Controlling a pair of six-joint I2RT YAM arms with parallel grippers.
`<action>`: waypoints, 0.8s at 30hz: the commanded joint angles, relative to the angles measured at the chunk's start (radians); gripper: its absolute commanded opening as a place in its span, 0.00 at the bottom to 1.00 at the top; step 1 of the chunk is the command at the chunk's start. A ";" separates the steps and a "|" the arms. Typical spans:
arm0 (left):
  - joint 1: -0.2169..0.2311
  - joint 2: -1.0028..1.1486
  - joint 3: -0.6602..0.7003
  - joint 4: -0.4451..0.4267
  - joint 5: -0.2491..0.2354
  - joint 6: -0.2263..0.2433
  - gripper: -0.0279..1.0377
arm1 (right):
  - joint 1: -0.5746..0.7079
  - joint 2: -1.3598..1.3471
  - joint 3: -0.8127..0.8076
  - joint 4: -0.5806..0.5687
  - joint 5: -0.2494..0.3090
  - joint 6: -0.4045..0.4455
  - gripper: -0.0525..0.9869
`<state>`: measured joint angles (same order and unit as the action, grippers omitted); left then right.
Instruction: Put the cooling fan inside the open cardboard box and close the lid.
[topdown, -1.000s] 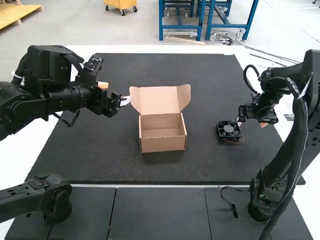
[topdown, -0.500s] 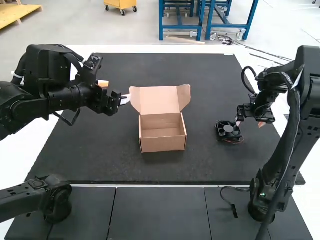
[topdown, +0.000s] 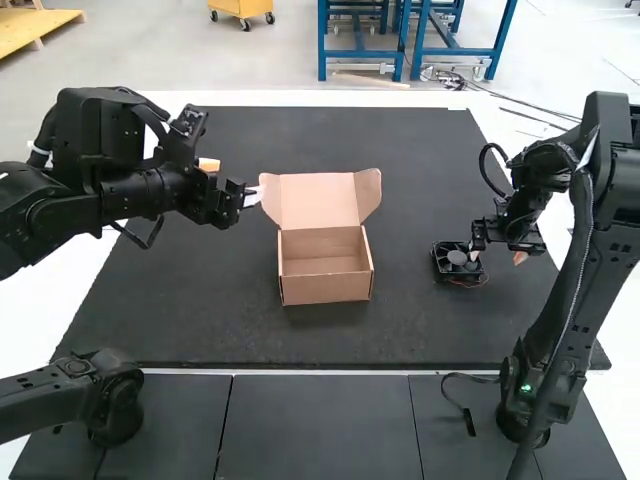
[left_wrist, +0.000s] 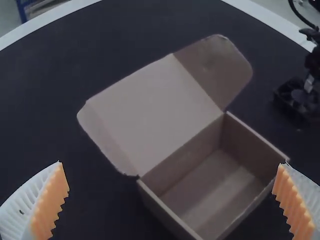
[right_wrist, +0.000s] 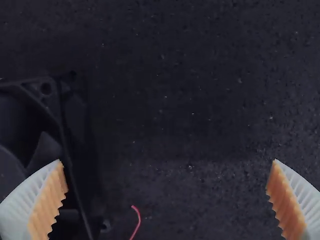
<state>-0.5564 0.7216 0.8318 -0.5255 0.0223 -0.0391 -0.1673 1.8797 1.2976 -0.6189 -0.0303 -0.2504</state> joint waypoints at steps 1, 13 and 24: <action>0.001 -0.001 0.036 0.010 -0.007 -0.005 0.93 | 0.014 0.033 0.035 -0.018 -0.008 0.011 0.93; 0.001 0.001 0.055 0.005 -0.007 -0.005 0.93 | 0.040 0.085 0.075 -0.051 -0.011 0.019 0.59; 0.003 -0.001 0.066 0.004 -0.009 -0.005 0.93 | 0.046 0.099 0.072 -0.051 -0.068 0.023 0.15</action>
<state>-0.5564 0.7216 0.8421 -0.5274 0.0223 -0.0391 -0.1253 1.9438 1.3544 -0.6636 -0.0864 -0.2375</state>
